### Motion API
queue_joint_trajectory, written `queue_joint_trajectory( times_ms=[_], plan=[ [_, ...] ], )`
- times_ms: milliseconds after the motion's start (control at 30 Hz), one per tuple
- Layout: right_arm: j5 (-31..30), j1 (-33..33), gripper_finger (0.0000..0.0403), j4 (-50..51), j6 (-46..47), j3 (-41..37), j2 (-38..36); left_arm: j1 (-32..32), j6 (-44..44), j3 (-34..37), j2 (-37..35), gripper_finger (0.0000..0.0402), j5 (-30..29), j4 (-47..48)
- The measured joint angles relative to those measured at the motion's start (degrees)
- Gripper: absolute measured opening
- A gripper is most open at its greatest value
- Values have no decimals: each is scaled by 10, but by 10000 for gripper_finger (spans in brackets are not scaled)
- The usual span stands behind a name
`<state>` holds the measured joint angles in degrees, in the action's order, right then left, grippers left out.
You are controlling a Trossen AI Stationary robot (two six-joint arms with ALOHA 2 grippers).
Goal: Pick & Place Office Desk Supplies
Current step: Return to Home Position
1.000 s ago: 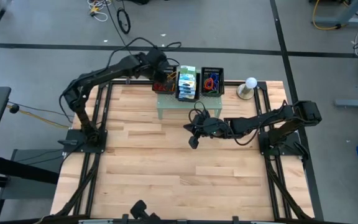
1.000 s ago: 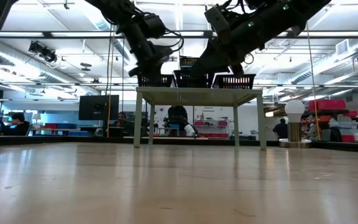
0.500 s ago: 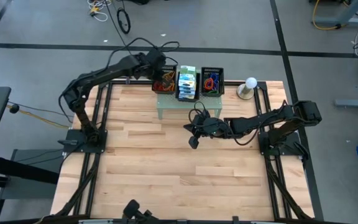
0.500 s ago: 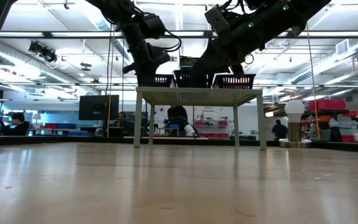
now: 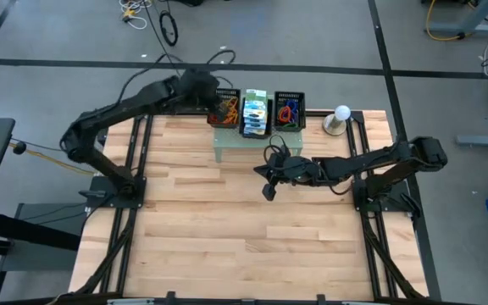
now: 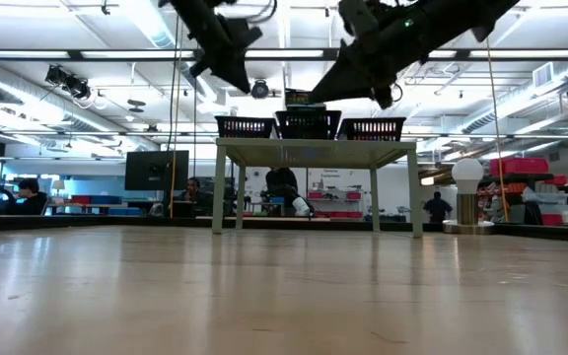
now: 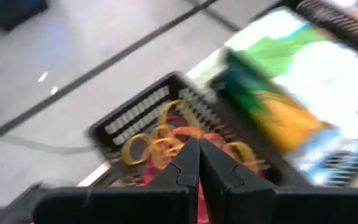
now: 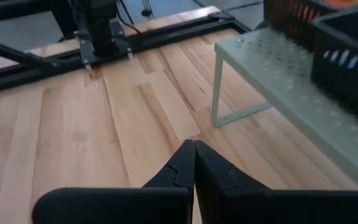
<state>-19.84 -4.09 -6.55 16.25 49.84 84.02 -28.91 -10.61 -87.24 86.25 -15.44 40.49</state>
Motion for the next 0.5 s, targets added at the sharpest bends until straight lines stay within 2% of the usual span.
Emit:
queue_joint_trajectory(
  times_ms=[100,200,333,500],
  plan=[
    [2,3,7,23,-8,0,-23,35,9,63,-40,9,0,-64],
    [21,7,7,18,-24,-16,-48,73,14,164,-88,8,12,-168],
    [69,12,6,-19,-14,-77,-91,126,10,317,-155,7,36,-328],
    [112,12,4,-11,21,-158,-187,169,11,488,-232,7,77,-482]
  ],
)
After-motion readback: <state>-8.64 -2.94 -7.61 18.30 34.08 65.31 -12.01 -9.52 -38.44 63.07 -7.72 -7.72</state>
